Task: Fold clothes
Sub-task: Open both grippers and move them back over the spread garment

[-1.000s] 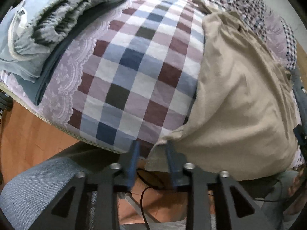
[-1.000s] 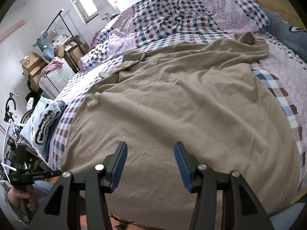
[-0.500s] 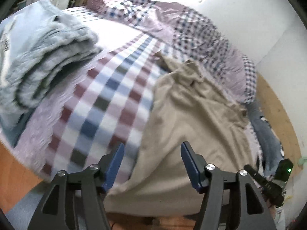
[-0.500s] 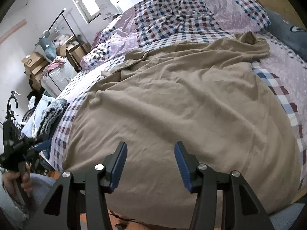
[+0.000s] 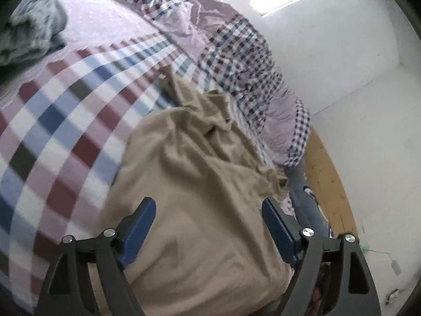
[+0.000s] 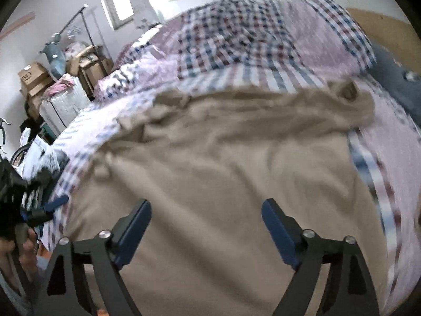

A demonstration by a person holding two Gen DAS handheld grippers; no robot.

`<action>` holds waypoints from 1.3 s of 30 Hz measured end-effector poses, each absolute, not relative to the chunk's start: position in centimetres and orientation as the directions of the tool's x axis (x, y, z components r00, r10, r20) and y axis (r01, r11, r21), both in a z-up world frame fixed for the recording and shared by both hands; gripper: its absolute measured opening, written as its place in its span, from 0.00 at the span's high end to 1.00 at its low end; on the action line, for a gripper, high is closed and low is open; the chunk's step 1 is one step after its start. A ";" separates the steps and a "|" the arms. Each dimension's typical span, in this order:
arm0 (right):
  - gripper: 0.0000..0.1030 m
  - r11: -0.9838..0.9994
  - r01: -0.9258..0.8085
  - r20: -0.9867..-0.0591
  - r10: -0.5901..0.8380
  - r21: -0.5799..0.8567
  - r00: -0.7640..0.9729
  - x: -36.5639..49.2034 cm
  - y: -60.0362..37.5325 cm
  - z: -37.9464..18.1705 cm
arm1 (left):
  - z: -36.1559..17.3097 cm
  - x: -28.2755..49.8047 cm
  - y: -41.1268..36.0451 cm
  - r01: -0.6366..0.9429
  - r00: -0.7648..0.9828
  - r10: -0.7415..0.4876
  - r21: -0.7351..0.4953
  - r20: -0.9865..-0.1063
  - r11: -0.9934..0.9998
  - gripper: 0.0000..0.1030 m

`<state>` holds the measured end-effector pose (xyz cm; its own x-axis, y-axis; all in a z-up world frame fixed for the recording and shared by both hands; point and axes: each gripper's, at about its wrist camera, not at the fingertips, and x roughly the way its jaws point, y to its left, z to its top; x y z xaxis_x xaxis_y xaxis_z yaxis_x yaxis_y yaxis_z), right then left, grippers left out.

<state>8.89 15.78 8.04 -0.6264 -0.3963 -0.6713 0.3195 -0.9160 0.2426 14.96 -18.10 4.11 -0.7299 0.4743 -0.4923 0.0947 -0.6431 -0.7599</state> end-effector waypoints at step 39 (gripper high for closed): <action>0.00 -0.832 0.199 -0.603 -0.519 0.517 -0.606 -2.5 19.6 5.6 | 3.0 -11.9 -21.3 0.365 -0.492 0.097 -0.306 -0.865 -0.879 0.65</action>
<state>-2.54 19.63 5.60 -0.6056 -0.5192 -0.6031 0.1985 -0.8324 0.5174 -11.92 -21.30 2.96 -0.4920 0.0973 -0.8651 0.3650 -0.8791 -0.3065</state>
